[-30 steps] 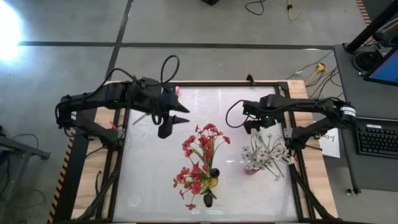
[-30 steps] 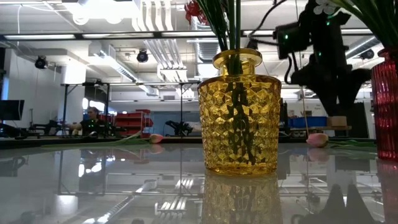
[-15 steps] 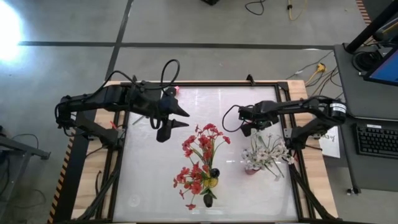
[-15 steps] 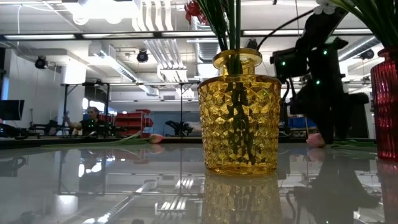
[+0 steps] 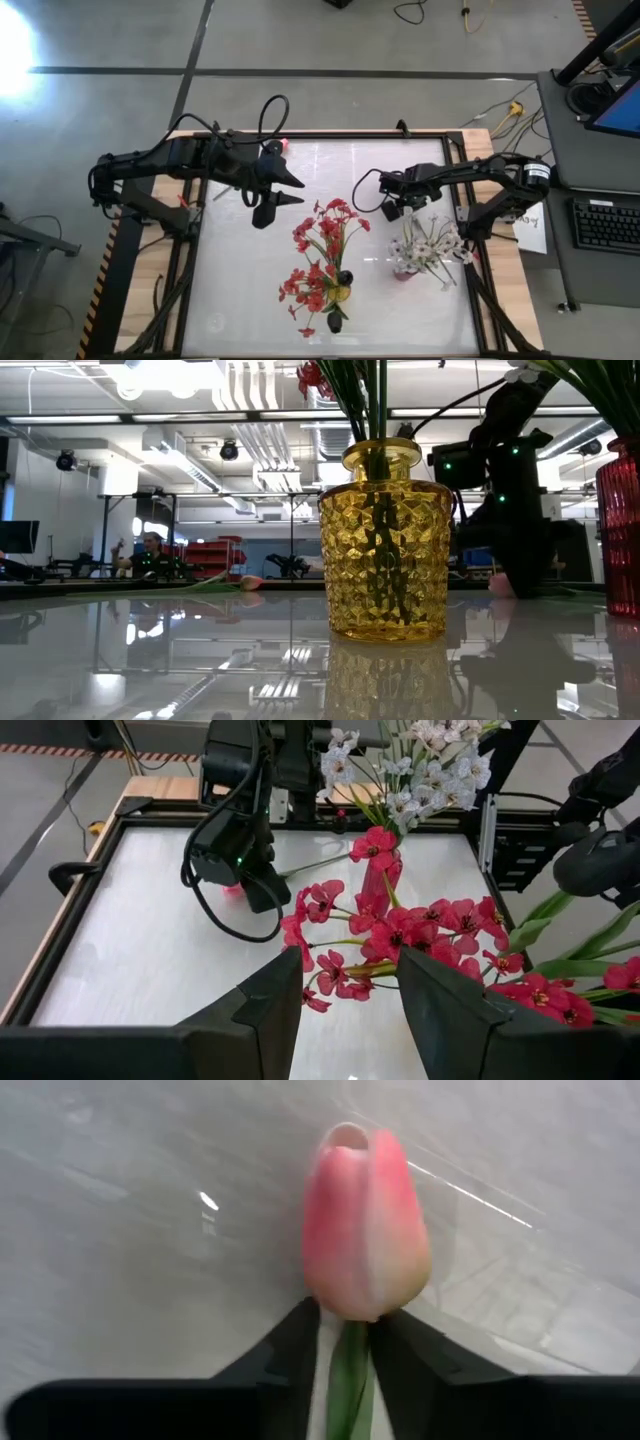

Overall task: Sort flowers into vase by color
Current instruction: Put the right pink tulip into the red vase

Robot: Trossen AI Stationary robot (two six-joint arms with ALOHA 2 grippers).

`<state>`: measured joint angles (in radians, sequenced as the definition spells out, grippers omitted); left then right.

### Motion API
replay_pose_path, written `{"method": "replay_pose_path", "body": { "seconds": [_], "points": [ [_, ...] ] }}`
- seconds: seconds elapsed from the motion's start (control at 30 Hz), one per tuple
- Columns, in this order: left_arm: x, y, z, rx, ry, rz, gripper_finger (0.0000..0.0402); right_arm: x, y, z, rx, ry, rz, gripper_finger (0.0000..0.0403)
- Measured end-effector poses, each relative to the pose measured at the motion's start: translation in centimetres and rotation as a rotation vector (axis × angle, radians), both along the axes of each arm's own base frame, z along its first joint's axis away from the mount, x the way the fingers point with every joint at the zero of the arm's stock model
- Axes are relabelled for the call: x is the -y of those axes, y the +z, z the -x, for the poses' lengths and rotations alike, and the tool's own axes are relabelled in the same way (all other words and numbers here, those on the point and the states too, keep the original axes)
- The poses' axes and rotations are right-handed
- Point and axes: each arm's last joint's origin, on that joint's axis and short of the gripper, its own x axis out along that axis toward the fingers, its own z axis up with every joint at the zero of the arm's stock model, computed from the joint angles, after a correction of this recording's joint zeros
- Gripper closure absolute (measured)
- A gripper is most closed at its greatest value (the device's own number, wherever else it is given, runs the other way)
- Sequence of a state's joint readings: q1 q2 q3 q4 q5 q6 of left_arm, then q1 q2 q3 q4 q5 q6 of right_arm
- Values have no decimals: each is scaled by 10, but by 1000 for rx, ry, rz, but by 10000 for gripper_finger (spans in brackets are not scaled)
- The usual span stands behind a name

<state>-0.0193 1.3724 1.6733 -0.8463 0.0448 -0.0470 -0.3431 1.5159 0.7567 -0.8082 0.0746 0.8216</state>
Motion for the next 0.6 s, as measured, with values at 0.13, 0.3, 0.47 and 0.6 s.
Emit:
{"method": "replay_pose_path", "body": {
  "seconds": [0.13, 0.3, 0.47, 0.6],
  "points": [
    [0, 0, 0, -1, 7, 11, 249, 0, 5, -1, 44, -4, 19, 376],
    [0, 0, 0, -1, 12, 16, 249, 3, 38, -5, 212, -3, 190, 388],
    [0, 4, -2, 43, 20, 19, 249, 0, 88, 1, 501, -23, 335, 389],
    [0, 9, -5, 100, 20, 21, 249, -2, 128, 13, 726, -14, 469, 389]
  ]
}}
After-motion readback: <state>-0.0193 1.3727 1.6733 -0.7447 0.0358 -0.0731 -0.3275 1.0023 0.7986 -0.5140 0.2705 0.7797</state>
